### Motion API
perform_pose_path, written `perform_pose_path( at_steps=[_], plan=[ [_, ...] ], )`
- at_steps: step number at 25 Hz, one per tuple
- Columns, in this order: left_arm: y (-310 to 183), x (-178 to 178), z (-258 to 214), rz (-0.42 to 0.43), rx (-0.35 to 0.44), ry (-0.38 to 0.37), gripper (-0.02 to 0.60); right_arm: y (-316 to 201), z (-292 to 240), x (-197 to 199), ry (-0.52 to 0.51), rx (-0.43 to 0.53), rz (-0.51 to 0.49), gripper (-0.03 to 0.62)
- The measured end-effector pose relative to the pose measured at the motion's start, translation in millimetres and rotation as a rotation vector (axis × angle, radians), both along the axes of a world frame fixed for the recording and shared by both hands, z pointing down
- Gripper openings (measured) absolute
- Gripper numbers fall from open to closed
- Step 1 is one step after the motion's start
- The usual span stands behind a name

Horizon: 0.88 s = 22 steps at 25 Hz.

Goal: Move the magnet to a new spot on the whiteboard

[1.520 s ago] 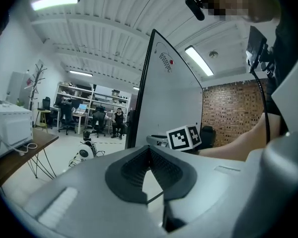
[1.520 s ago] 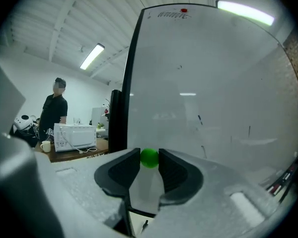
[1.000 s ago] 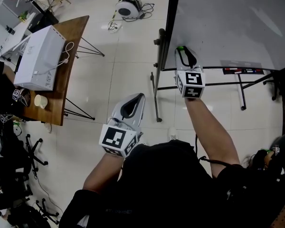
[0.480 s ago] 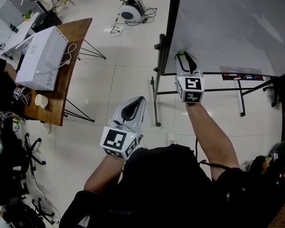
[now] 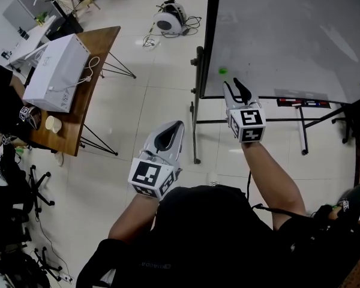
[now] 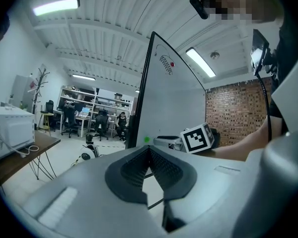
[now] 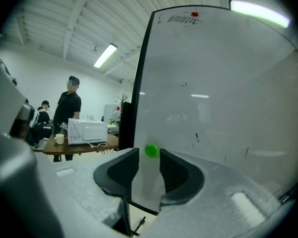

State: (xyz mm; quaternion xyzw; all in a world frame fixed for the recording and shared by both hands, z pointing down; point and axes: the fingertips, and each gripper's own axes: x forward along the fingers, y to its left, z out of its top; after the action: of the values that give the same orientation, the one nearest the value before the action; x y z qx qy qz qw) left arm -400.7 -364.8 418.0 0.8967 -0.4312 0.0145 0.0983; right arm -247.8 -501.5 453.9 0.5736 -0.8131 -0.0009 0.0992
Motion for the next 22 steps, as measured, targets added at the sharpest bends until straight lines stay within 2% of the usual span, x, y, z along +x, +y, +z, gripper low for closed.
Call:
perform_pose_path(
  at_steps=[1, 4, 10, 15, 22],
  plan=[
    [0, 2, -1, -0.007, 0.001, 0.003, 0.017, 7, -4, 0, -0.009, -0.004, -0.024, 0.108],
    [3, 14, -1, -0.017, -0.009, 0.013, 0.017, 32, -18, 3, -0.032, -0.029, -0.111, 0.011],
    [11, 41, -1, -0.047, -0.029, 0.037, 0.017, 108, -49, 18, -0.104, -0.065, -0.328, 0.011],
    [19, 65, -8, -0.078, -0.002, 0.037, 0.017, 148, -49, 42, -0.18, -0.084, -0.394, 0.011],
    [38, 95, -3, -0.123, -0.002, 0.012, 0.017, 165, -31, 52, -0.199, -0.106, -0.497, 0.011]
  ],
)
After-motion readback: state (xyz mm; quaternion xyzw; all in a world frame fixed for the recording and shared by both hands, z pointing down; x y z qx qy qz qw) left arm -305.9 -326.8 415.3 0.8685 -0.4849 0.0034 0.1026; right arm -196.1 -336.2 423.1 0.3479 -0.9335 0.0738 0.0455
